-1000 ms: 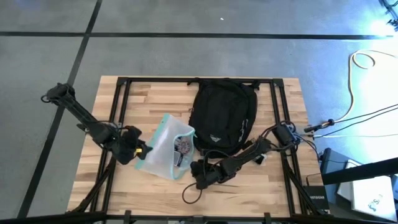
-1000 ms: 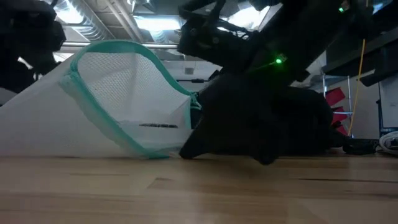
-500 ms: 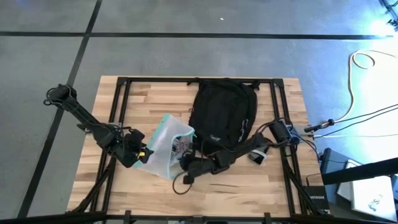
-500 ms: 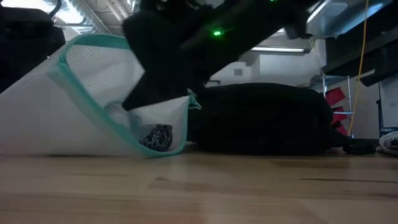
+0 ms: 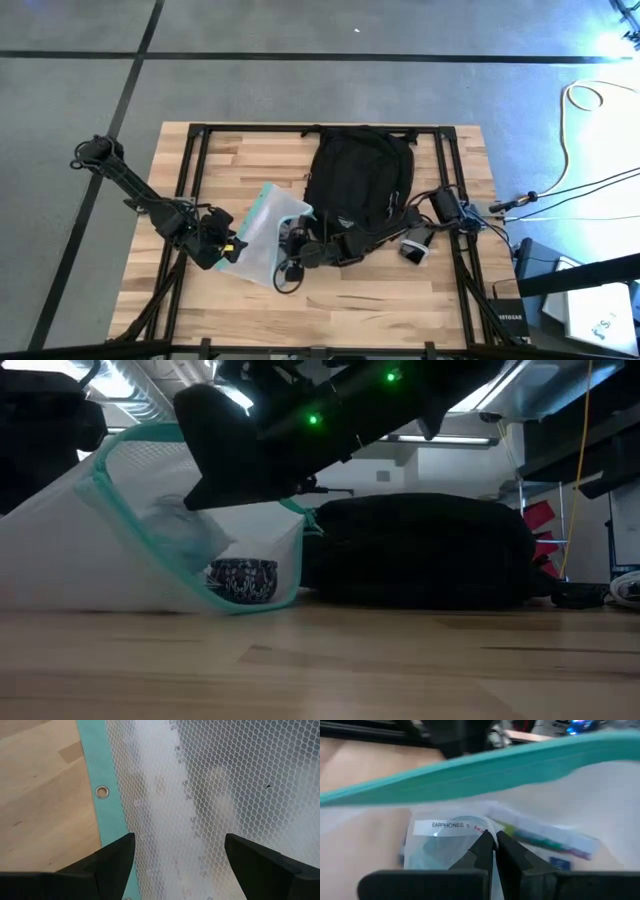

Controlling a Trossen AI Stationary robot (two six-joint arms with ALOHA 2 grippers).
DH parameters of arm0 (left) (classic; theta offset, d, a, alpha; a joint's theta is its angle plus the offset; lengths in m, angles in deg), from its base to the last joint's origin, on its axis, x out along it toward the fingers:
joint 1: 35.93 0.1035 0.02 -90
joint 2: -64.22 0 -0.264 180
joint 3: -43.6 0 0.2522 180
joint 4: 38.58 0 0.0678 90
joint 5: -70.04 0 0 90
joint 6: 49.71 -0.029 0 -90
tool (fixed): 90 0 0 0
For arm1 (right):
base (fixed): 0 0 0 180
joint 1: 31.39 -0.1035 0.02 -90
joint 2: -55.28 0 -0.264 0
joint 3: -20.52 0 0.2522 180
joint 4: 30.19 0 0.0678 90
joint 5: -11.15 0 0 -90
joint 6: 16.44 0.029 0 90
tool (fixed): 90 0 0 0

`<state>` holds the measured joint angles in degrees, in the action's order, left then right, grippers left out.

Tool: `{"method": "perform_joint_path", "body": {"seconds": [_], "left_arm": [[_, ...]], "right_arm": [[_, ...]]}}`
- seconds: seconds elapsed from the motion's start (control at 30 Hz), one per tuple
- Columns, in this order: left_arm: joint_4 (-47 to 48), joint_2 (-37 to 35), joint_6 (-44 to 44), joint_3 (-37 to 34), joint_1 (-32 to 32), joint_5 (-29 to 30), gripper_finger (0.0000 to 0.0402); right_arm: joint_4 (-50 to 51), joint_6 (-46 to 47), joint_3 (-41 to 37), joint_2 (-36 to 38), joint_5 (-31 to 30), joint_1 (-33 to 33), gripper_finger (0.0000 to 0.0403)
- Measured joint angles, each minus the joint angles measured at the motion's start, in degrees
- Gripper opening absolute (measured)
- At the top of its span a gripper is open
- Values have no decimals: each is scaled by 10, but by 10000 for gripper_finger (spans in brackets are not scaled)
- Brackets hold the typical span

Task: Unpack backpack
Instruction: Adjust the blue earphones zip bag in the transparent zipper bag

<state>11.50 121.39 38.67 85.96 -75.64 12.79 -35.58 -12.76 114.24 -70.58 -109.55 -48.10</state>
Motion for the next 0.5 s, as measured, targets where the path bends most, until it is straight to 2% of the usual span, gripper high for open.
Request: {"method": "perform_joint_path", "body": {"seconds": [0.27,0.5], "left_arm": [[-2,0,-1,0,0,1,292],[-9,0,-3,0,0,1,292]], "right_arm": [[-8,-10,0,0,-53,20,0],[42,18,0,0,-48,31,1]]}}
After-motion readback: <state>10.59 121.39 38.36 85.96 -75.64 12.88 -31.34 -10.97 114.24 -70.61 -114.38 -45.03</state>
